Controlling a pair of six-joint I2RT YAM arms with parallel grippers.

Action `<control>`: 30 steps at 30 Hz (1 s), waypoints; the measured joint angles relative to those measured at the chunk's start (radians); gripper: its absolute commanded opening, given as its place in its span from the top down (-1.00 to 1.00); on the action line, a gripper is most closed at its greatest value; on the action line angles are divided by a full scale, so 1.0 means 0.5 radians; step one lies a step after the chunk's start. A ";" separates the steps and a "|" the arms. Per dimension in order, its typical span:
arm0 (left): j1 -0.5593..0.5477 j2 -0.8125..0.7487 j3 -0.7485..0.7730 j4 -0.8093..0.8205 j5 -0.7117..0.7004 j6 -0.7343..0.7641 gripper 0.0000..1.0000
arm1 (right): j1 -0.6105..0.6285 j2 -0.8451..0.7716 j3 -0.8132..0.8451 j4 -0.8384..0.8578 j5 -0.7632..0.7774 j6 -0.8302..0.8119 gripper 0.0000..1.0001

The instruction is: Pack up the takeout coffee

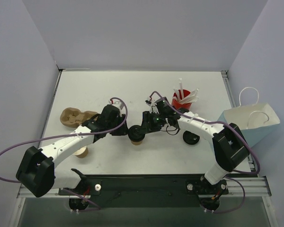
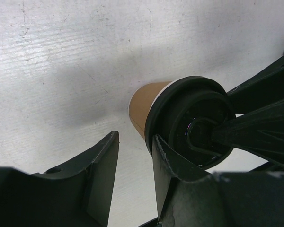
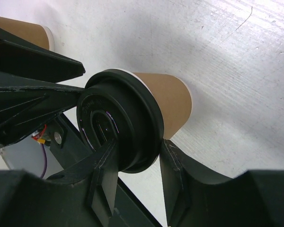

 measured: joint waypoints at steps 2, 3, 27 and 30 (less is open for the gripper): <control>0.000 0.000 -0.021 0.034 -0.011 -0.018 0.13 | -0.010 0.000 -0.022 0.035 -0.024 0.016 0.53; 0.000 0.000 -0.031 0.050 -0.020 -0.031 0.14 | -0.014 0.000 -0.036 0.060 -0.037 0.025 0.54; -0.104 0.155 0.272 -0.217 -0.356 -0.163 -0.04 | 0.048 -0.247 -0.497 0.659 0.272 0.677 0.65; -0.099 0.131 0.394 -0.264 -0.354 -0.114 -0.06 | 0.066 -0.271 -0.508 0.646 0.334 0.743 0.66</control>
